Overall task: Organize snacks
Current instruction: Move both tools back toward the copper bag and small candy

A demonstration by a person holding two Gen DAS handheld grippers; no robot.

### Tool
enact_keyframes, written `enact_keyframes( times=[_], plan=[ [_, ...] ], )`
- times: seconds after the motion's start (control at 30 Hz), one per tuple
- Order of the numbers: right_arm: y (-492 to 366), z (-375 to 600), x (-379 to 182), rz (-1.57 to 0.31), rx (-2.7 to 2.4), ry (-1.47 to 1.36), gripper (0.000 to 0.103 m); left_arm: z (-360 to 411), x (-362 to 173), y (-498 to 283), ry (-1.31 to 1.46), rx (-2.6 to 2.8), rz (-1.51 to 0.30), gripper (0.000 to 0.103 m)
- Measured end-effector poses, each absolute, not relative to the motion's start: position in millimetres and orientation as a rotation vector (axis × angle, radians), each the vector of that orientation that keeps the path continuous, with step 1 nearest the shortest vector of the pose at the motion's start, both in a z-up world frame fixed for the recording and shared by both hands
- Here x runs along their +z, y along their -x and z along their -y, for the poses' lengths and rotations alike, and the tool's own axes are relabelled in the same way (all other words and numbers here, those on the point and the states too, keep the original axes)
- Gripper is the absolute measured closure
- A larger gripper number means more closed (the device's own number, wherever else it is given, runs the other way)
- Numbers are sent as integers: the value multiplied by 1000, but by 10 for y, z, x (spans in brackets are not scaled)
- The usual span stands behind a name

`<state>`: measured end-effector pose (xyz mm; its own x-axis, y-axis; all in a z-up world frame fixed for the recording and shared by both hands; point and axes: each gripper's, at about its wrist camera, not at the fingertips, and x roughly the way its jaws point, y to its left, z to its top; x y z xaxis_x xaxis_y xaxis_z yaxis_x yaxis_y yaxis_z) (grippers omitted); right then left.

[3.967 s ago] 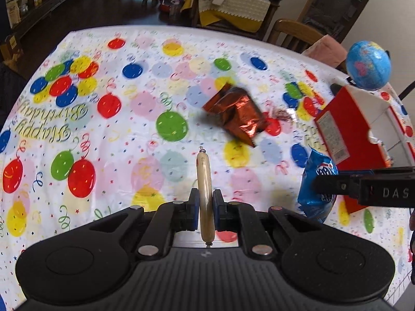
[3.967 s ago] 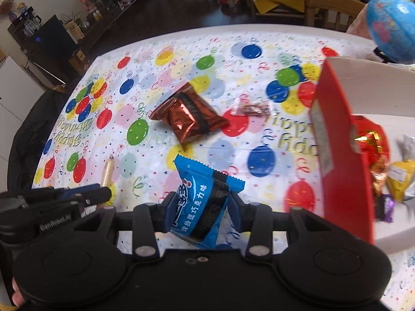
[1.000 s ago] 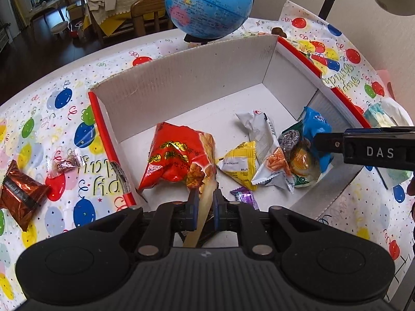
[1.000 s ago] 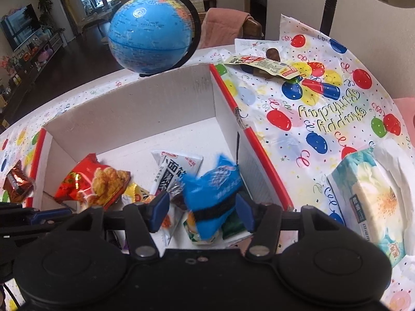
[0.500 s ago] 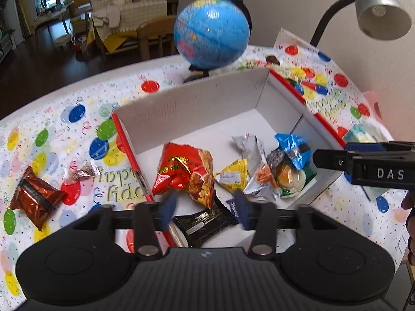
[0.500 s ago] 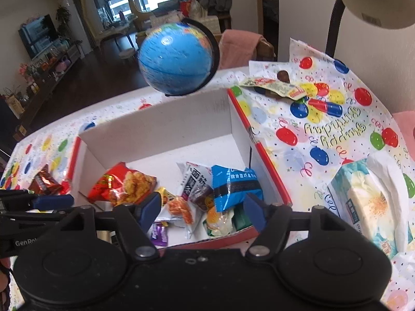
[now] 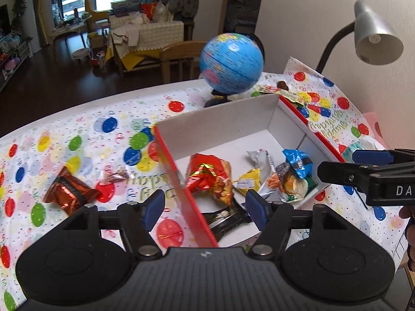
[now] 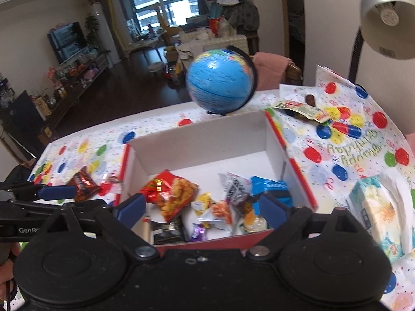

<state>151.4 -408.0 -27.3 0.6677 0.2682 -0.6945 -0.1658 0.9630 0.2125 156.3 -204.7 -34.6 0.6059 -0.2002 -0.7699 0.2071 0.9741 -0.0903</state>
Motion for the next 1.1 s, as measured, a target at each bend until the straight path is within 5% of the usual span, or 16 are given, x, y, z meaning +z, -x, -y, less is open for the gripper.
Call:
enact_keyframes(
  times=[0.3, 1.1],
  plan=[
    [-1504, 3690, -217, -784, 296, -133, 1, 1565, -332, -1428, 32, -186, -871, 25],
    [-2082, 2295, -319, -816, 476, 46, 6, 43, -782, -1882, 241, 35, -953, 25]
  ],
)
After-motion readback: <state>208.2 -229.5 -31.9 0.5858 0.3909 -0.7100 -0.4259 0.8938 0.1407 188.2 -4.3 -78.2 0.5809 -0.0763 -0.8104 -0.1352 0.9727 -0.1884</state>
